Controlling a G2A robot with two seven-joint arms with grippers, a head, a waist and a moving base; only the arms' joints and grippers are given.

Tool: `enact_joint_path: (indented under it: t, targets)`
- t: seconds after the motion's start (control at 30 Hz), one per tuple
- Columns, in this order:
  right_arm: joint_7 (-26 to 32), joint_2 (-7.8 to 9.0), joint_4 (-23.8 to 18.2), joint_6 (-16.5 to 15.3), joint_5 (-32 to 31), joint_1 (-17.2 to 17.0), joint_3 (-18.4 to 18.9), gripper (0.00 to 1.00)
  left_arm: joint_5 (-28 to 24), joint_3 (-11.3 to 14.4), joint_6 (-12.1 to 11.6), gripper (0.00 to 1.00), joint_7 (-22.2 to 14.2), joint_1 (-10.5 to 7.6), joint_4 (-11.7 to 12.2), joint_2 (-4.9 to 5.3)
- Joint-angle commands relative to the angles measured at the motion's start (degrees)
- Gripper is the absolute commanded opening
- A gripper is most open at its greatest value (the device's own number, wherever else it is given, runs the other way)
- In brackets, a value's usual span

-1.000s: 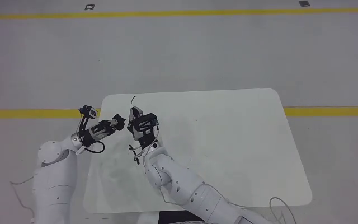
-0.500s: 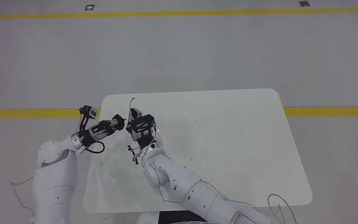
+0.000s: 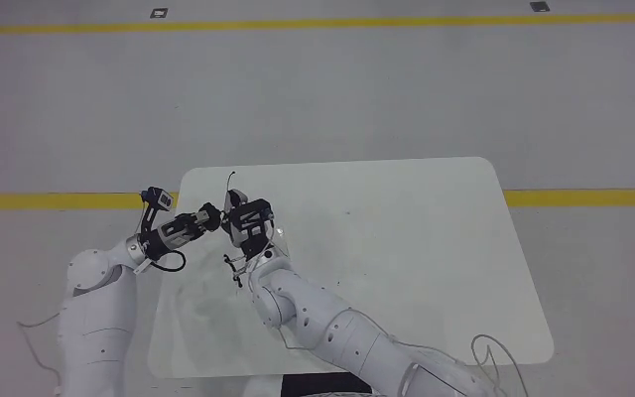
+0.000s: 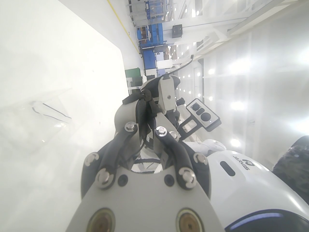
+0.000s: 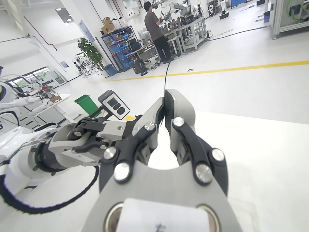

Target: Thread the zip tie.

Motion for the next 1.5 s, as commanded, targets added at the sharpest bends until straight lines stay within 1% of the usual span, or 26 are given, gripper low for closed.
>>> enact_joint_path:
  t: [0.0, 0.33, 0.6, 0.83, 1.17, 1.47]
  targets:
    - [-0.23, -0.09, 0.37, 0.07, 0.49, 0.29, -0.41, 0.00, 0.00, 0.00, 0.00, 0.00, 0.00, 0.00, 0.00, 0.00]
    - [-1.82, -0.31, 1.12, 1.38, 2.09, 1.08, -2.25, 0.00, 0.00, 0.00, 0.00, 0.00, 0.00, 0.00, 0.00, 0.00]
    - [-2.41, -0.02, -0.38, 2.82, 1.83, 0.53, -3.15, 0.00, 0.00, 0.00, 0.00, 0.00, 0.00, 0.00, 0.00, 0.00]
    - [-2.23, 0.27, -1.44, 3.78, 0.91, -0.17, -2.83, 0.00, 0.00, 0.00, 0.00, 0.00, 0.00, 0.00, 0.00, 0.00]
    - [-0.65, 0.75, -2.95, 3.58, -0.76, -1.36, -1.90, 0.00, 0.00, 0.00, 0.00, 0.00, 0.00, 0.00, 0.00, 0.00]
    - [0.82, 0.88, -3.40, 3.40, -1.68, -1.80, -1.28, 0.00, 0.00, 0.00, 0.00, 0.00, 0.00, 0.00, 0.00, 0.00]
